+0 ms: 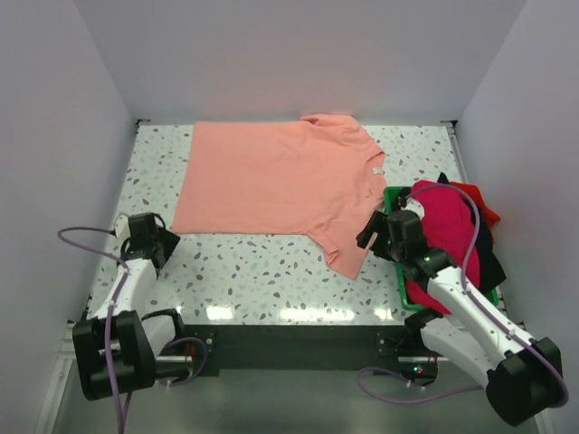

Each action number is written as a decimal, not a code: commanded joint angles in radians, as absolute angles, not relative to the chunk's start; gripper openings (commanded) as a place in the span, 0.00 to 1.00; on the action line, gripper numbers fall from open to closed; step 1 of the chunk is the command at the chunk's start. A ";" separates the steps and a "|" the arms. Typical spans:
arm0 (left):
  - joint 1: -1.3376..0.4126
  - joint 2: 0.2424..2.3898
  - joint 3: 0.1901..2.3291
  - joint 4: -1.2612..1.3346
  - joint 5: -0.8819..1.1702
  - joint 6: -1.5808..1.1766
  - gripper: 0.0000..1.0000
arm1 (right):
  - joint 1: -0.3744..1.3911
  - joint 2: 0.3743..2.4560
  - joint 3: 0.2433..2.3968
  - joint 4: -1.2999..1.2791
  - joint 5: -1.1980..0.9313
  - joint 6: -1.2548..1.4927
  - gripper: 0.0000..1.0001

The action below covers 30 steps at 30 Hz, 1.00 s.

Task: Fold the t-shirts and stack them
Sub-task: Flatten the tshirt out

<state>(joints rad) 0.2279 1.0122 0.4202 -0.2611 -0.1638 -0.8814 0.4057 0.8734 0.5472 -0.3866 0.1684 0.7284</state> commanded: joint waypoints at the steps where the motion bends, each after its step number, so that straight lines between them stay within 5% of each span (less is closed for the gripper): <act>1: 0.233 1.087 0.449 -0.167 -0.169 -0.916 0.58 | 0.410 0.920 0.566 -0.362 0.250 0.710 0.78; 13: 0.230 1.236 0.549 -0.146 -0.179 -0.934 0.58 | 0.379 1.293 0.814 -0.390 0.483 0.672 0.74; 30: 0.230 1.305 0.600 -0.166 -0.181 -0.914 0.59 | 0.140 1.304 0.747 -0.380 0.454 0.597 0.74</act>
